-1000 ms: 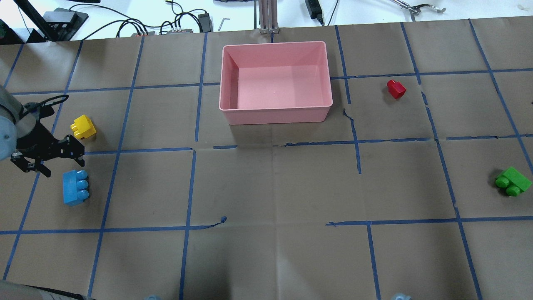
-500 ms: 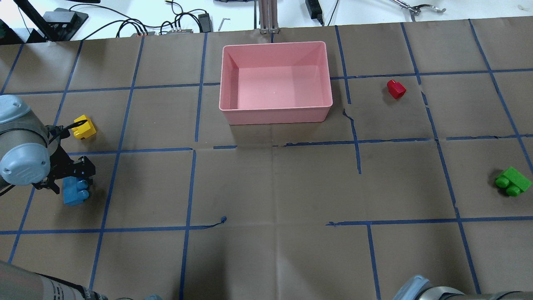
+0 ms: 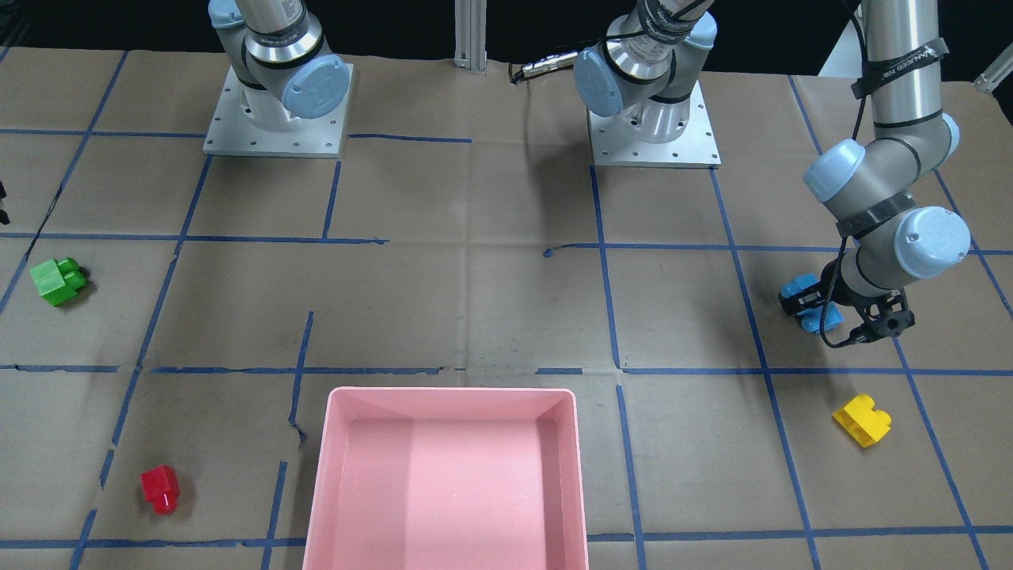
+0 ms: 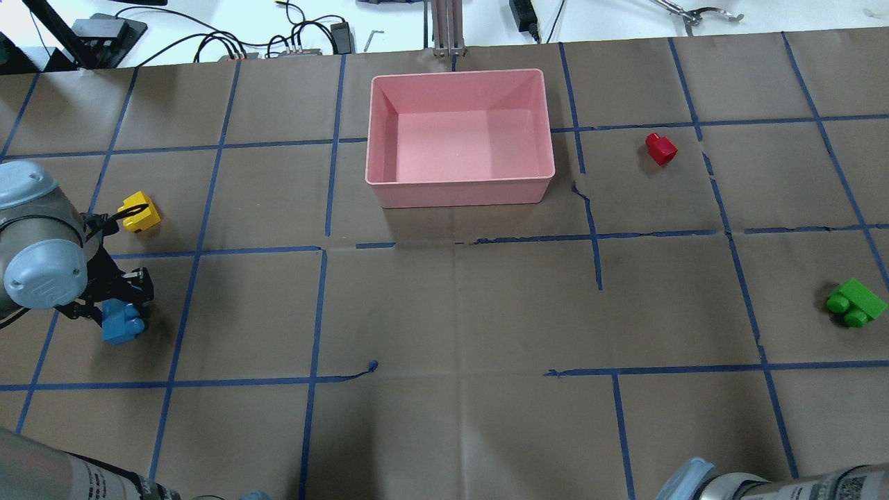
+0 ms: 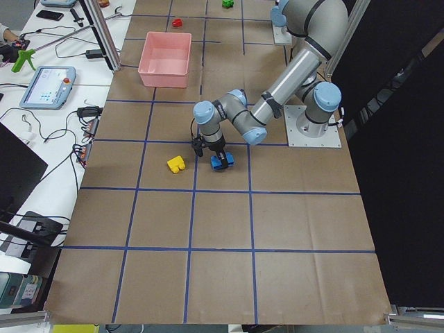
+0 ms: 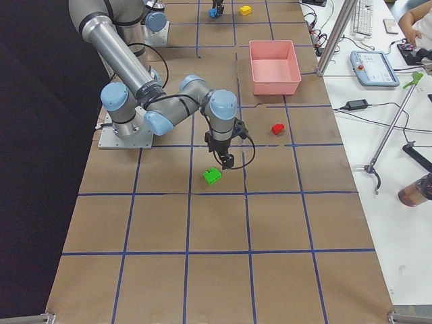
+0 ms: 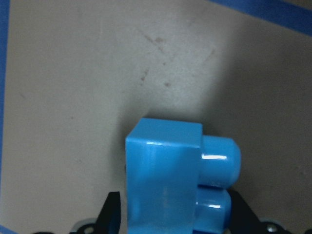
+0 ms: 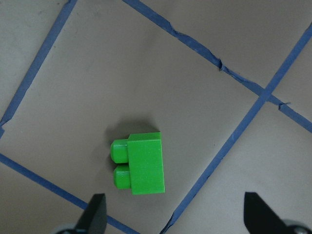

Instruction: Put all blocks into box

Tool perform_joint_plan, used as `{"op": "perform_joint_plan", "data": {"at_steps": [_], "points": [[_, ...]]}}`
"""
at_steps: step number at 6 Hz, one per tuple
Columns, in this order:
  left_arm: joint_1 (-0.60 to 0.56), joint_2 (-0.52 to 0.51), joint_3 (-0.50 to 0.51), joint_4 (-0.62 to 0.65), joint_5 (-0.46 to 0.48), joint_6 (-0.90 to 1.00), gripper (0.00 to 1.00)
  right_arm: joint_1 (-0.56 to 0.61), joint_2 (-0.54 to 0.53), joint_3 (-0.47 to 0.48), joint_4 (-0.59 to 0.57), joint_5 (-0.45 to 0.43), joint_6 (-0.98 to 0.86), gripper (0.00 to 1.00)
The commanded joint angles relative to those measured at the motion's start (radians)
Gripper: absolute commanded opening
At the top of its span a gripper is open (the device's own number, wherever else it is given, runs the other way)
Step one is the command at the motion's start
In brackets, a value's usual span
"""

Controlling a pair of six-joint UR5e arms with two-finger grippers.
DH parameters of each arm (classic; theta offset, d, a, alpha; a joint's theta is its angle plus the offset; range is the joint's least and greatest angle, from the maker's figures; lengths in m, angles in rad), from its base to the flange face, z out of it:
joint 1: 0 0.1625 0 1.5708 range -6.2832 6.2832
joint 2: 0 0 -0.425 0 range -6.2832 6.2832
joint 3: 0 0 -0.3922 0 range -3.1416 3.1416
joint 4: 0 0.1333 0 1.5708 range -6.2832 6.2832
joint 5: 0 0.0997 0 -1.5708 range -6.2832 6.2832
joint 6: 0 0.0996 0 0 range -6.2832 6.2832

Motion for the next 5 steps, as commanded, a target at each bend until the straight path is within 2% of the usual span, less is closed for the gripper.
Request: {"op": "perform_joint_plan", "data": {"at_steps": [1,2,3,4,5], "points": [[-0.001,0.017,0.004,-0.002,-0.006,0.008,0.12,0.0,0.057,0.019,-0.026,0.017,0.0,1.0],[-0.003,0.033,0.022,-0.009,-0.018,0.011,0.08,0.0,0.069,0.051,-0.029,0.017,-0.002,1.0],[-0.027,0.075,0.062,-0.029,-0.125,0.02,0.08,0.0,0.072,0.067,-0.033,0.017,-0.005,1.0],[-0.109,0.129,0.114,-0.138,-0.215,0.032,0.09,0.0,0.098,0.068,-0.035,0.017,-0.027,1.0],[-0.235,0.128,0.214,-0.226,-0.219,0.018,0.08,0.0,0.118,0.067,-0.037,0.018,-0.029,1.0]]}}
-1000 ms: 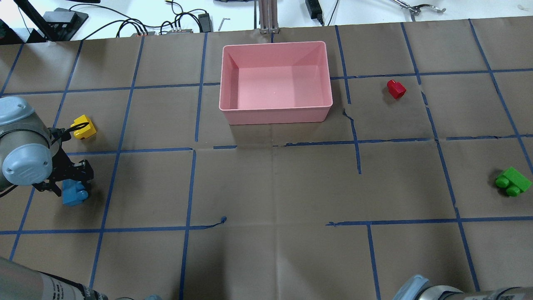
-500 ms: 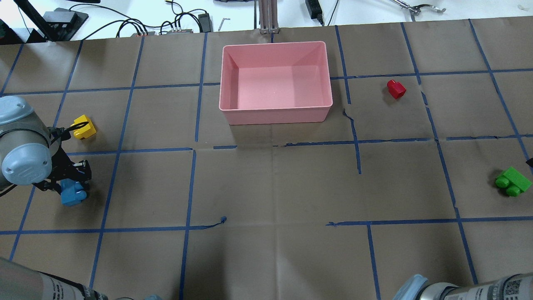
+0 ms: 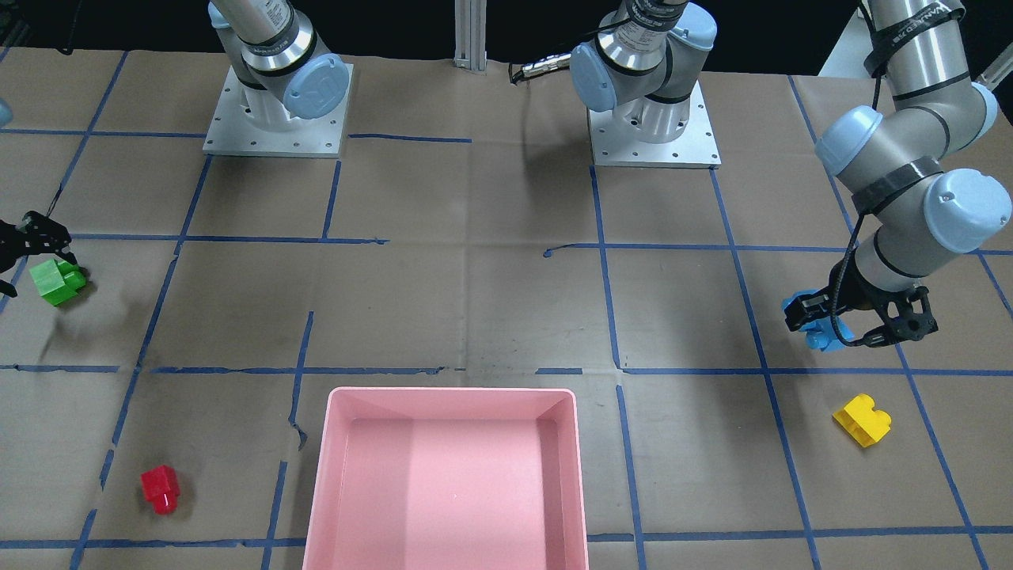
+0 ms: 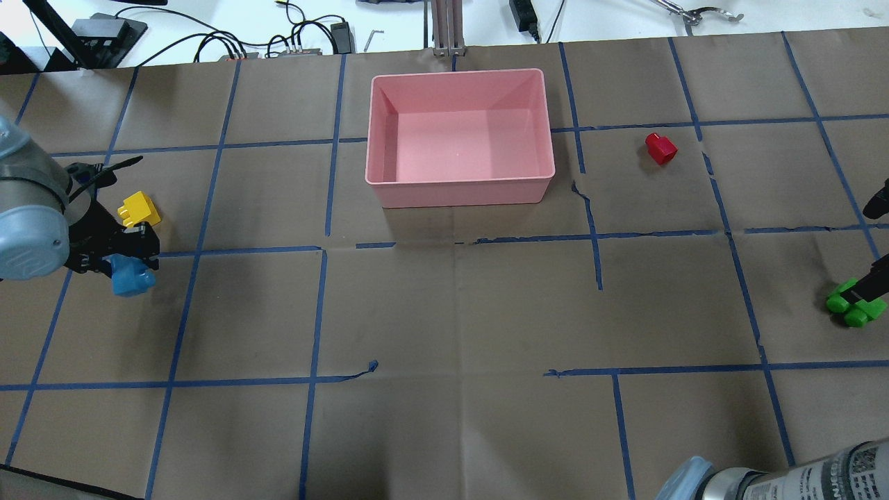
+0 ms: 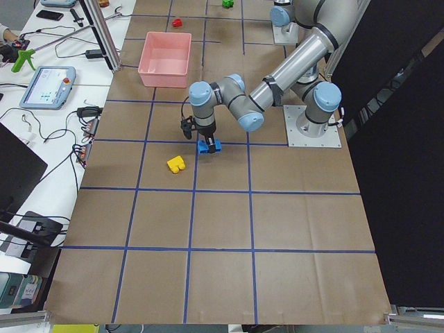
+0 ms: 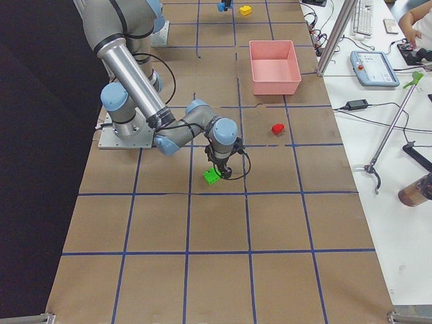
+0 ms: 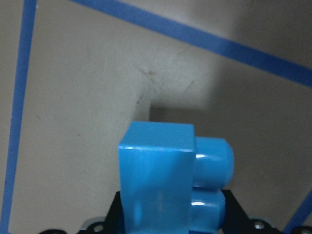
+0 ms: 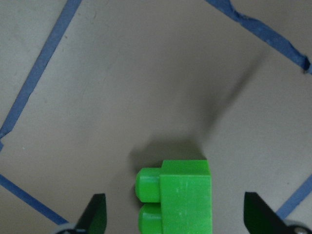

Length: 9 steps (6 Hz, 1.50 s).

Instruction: Put all blocks into box

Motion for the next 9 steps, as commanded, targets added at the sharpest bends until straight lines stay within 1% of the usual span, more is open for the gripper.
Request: {"op": "perform_joint_plan", "data": {"at_steps": [1,2,3,4,5,6,7,8,9], "points": [[-0.203,-0.042,0.215,-0.156,-0.035,-0.007,0.09,0.0,0.022,0.001,-0.003,0.0,-0.008,1.0],[-0.324,-0.123,0.346,-0.16,-0.034,-0.006,0.09,0.0,0.022,0.002,-0.026,-0.002,-0.014,1.0],[-0.459,-0.215,0.478,-0.157,-0.029,-0.012,0.09,0.0,0.046,0.004,-0.078,-0.013,-0.034,1.0],[-0.521,-0.299,0.606,-0.16,-0.023,-0.082,0.09,0.0,0.053,0.006,-0.074,-0.016,-0.036,1.0],[-0.596,-0.365,0.696,-0.161,-0.025,-0.167,0.09,0.0,0.054,0.015,-0.071,-0.017,-0.037,1.0],[-0.674,-0.425,0.742,-0.149,-0.02,-0.285,0.09,0.0,0.054,0.053,-0.083,-0.019,-0.054,1.0],[-0.708,-0.471,0.753,-0.129,-0.02,-0.315,0.09,-0.001,0.053,0.056,-0.085,-0.042,-0.063,1.0],[-0.713,-0.498,0.75,-0.096,-0.02,-0.306,0.11,-0.001,0.054,0.056,-0.088,-0.052,-0.079,0.99],[-0.713,-0.504,0.747,-0.095,-0.023,-0.309,0.29,-0.001,0.054,0.056,-0.088,-0.053,-0.08,0.98]]}}
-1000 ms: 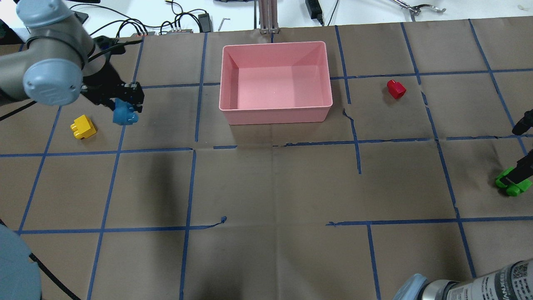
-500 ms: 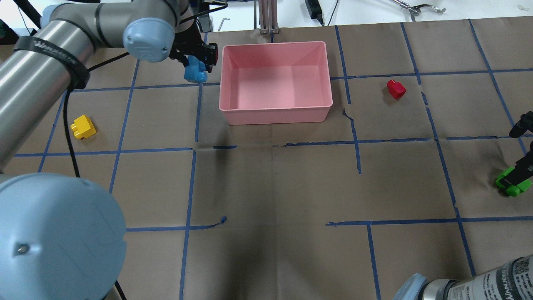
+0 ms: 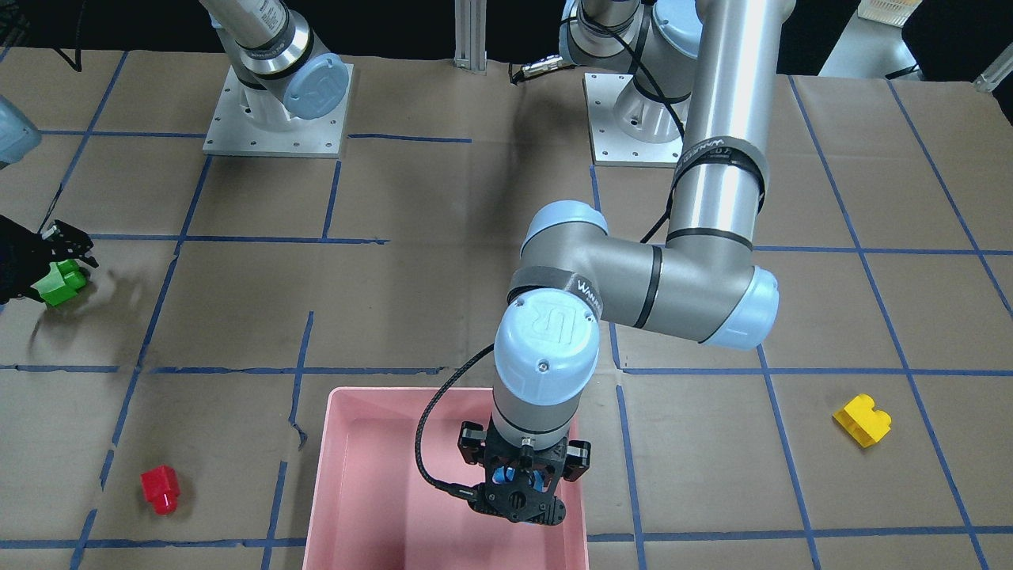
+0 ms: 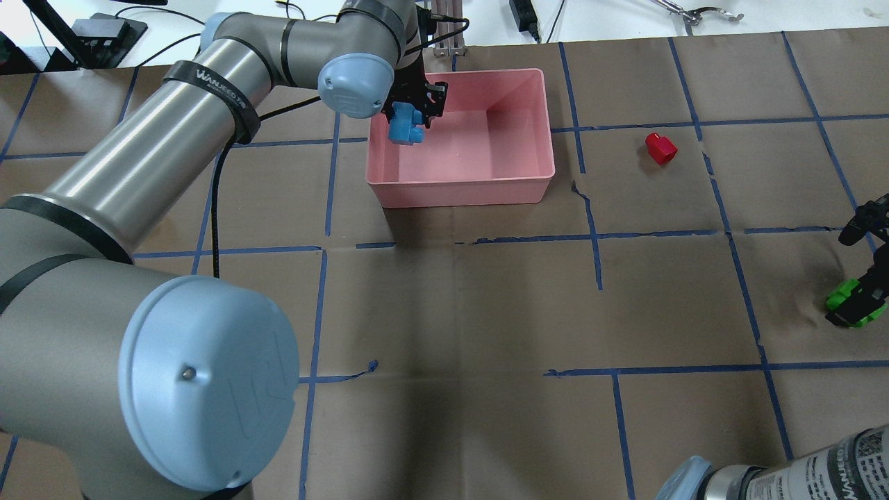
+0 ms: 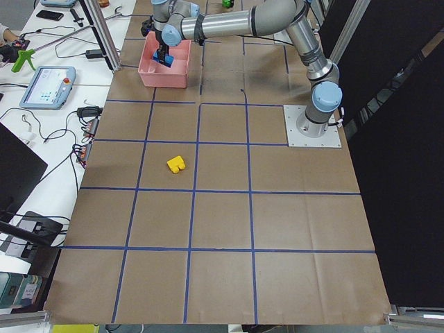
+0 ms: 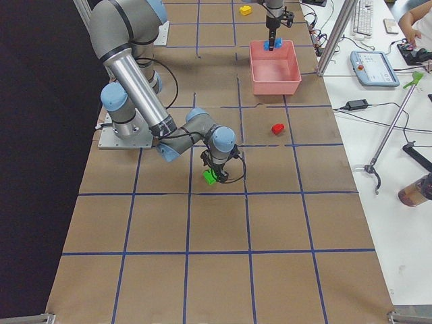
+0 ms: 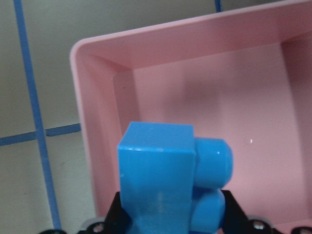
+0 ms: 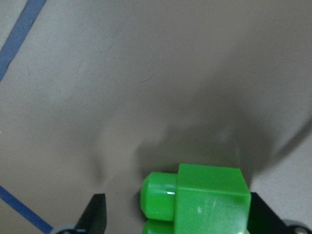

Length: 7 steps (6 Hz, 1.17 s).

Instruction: Put all blocks into box

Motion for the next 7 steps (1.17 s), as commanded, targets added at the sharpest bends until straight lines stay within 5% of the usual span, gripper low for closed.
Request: {"op": "perform_joint_plan", "data": {"at_steps": [1,2,4,6,7], "points": [[-0.006,-0.012,-0.012,-0.003,0.001,-0.006,0.95,-0.002,-0.001,-0.001,-0.001,-0.006,-0.024,0.93],[-0.005,0.018,-0.025,-0.006,0.002,-0.004,0.99,-0.012,-0.001,-0.001,-0.001,-0.006,-0.024,0.93],[0.064,0.113,-0.062,-0.032,0.096,-0.003,0.99,-0.012,-0.003,-0.002,-0.009,-0.007,-0.021,0.75],[0.263,0.289,-0.273,-0.018,0.094,0.016,0.99,-0.012,-0.004,-0.002,-0.021,-0.019,-0.024,0.41],[0.356,0.348,-0.382,0.02,0.098,0.016,0.99,-0.011,-0.016,-0.01,-0.015,-0.059,-0.014,0.33]]}}
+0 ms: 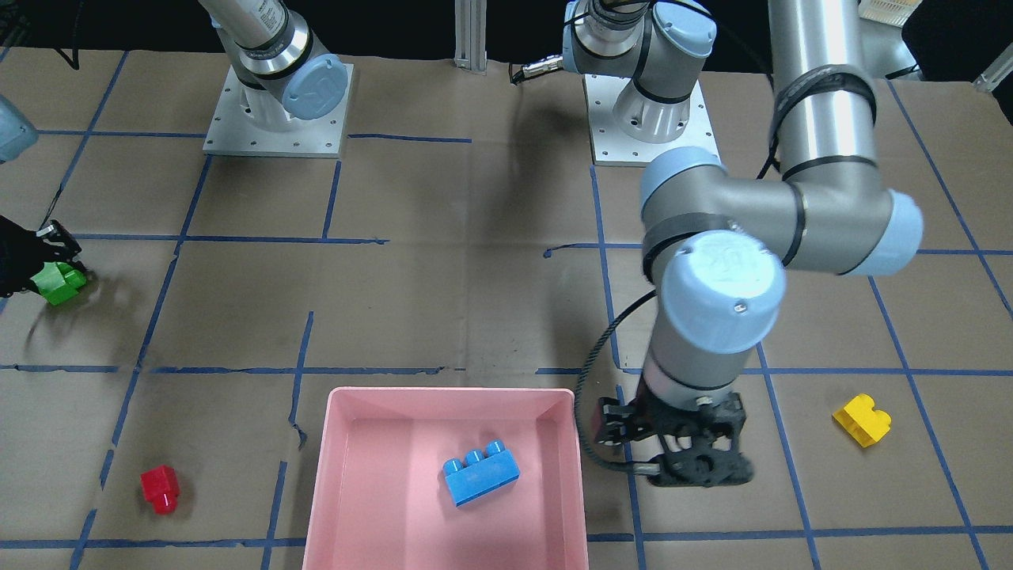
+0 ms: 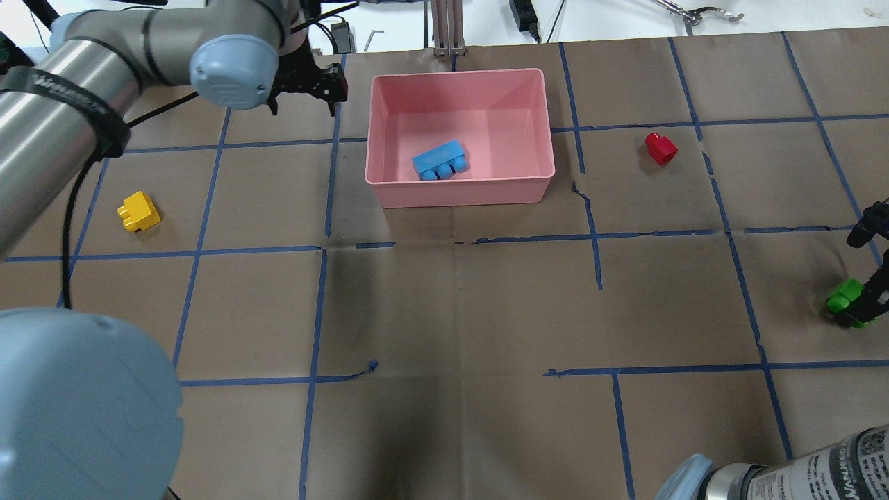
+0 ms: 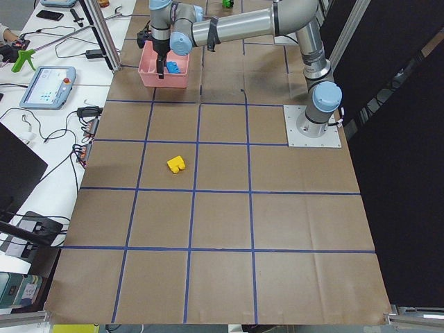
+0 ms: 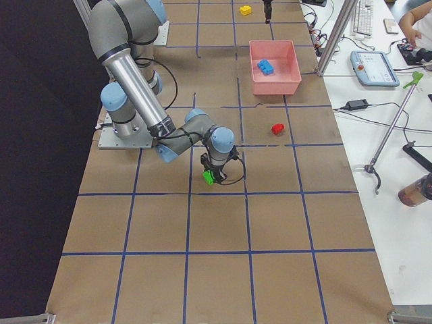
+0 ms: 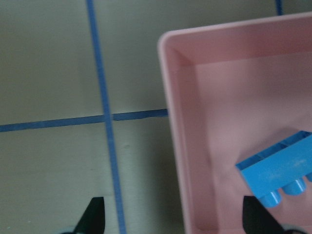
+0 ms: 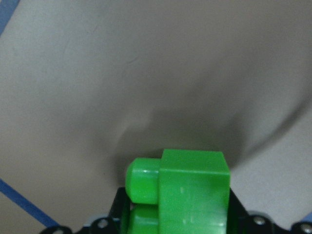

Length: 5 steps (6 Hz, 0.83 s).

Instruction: Put all blocks into box

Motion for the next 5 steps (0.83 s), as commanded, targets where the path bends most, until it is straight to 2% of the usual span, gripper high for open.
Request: {"op": "perform_joint_plan", "data": {"at_steps": [1,2,3,4,5], "points": [[0.229,0.083,-0.148,0.032,0.006,0.021,0.99,0.006,-0.01,-0.032,0.006,-0.026,0.009,0.31],[0.335,0.059,-0.136,0.044,0.001,0.072,0.99,0.016,-0.022,-0.09,0.028,-0.018,0.047,0.31],[0.365,0.011,-0.135,0.12,-0.002,0.074,0.99,0.065,-0.056,-0.162,0.145,0.02,0.127,0.31],[0.409,-0.05,-0.136,0.173,-0.002,0.074,0.99,0.147,-0.085,-0.256,0.281,0.066,0.265,0.31],[0.448,-0.119,-0.121,0.182,0.001,0.078,0.99,0.271,-0.078,-0.352,0.351,0.083,0.404,0.31]]}}
